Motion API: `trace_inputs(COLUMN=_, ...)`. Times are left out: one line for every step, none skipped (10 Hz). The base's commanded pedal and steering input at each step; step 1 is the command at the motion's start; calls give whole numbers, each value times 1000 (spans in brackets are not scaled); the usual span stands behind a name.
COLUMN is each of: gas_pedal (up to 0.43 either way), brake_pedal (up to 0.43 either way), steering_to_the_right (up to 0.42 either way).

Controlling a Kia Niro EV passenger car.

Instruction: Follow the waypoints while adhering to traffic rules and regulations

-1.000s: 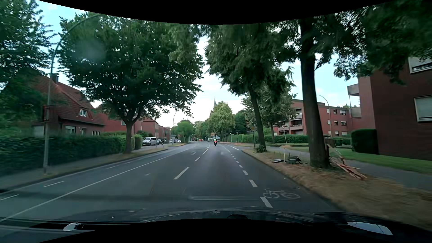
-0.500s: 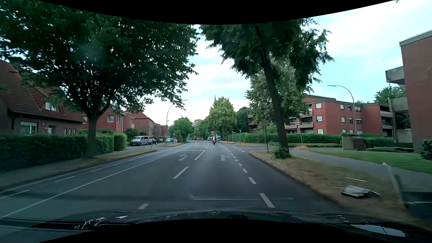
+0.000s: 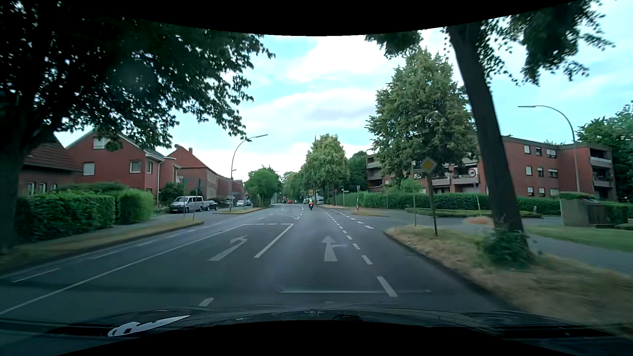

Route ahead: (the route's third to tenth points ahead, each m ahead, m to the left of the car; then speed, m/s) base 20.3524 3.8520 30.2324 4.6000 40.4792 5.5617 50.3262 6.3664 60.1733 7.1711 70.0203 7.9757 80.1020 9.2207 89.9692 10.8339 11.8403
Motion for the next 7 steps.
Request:
trace_inputs(gas_pedal=169, brake_pedal=0, steering_to_the_right=-3)
trace_inputs(gas_pedal=169, brake_pedal=0, steering_to_the_right=-5)
trace_inputs(gas_pedal=169, brake_pedal=0, steering_to_the_right=-10)
trace_inputs(gas_pedal=169, brake_pedal=0, steering_to_the_right=-15)
trace_inputs(gas_pedal=169, brake_pedal=0, steering_to_the_right=-15)
trace_inputs(gas_pedal=169, brake_pedal=0, steering_to_the_right=-13)
trace_inputs(gas_pedal=169, brake_pedal=0, steering_to_the_right=-12)
